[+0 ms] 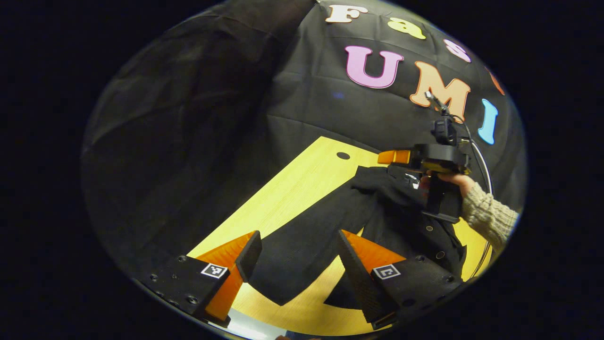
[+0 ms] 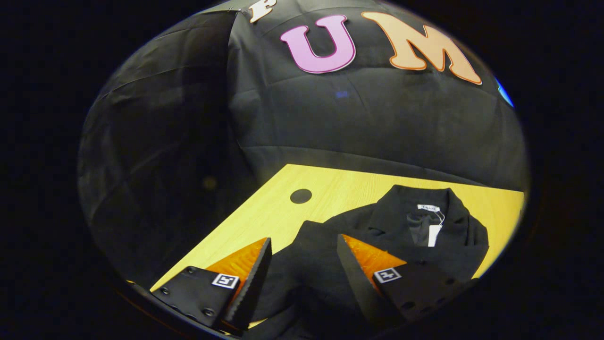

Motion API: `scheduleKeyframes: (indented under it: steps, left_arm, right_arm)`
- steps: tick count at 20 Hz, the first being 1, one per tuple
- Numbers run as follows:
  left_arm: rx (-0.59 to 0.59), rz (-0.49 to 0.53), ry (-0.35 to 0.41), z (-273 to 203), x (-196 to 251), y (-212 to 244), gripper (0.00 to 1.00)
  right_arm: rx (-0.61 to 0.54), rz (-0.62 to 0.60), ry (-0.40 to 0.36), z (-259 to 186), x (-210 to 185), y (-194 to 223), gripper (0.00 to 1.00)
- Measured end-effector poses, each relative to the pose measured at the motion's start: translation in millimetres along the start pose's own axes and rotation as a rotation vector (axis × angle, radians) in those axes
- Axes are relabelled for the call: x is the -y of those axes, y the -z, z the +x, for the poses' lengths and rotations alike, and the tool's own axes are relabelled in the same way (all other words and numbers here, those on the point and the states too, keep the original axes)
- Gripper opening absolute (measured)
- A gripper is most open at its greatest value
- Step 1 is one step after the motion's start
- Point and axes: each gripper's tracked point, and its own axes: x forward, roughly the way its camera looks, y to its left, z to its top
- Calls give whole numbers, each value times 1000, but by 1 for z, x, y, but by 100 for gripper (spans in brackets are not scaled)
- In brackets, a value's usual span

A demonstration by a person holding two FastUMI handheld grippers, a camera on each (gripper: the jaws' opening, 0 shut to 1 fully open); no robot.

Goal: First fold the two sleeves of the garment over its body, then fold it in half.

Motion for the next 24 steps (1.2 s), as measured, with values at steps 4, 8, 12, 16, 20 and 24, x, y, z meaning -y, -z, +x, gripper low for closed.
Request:
scheduleKeyframes:
  steps: [4, 8, 12, 16, 20, 24]
  left_arm:
    - [-29, -6, -22, 10, -8, 19, 96]
    - [-78, -31, -79, 20, -15, 38, 96]
    - [-116, -42, -105, 28, -27, 63, 96]
    - [-139, -17, -114, 36, -33, 81, 96]
    - [-155, 11, -114, 42, -34, 90, 96]
    - [-179, 31, -132, 43, -39, 103, 96]
  right_arm:
    - [70, 19, 11, -21, 9, -23, 98]
    - [157, -6, 43, -62, 25, -49, 98]
    - [214, 17, 44, -108, 36, -61, 98]
    - [247, 42, 58, -143, 50, -62, 98]
    - [251, 53, 99, -164, 65, -52, 98]
    - [247, 79, 110, -181, 68, -43, 98]
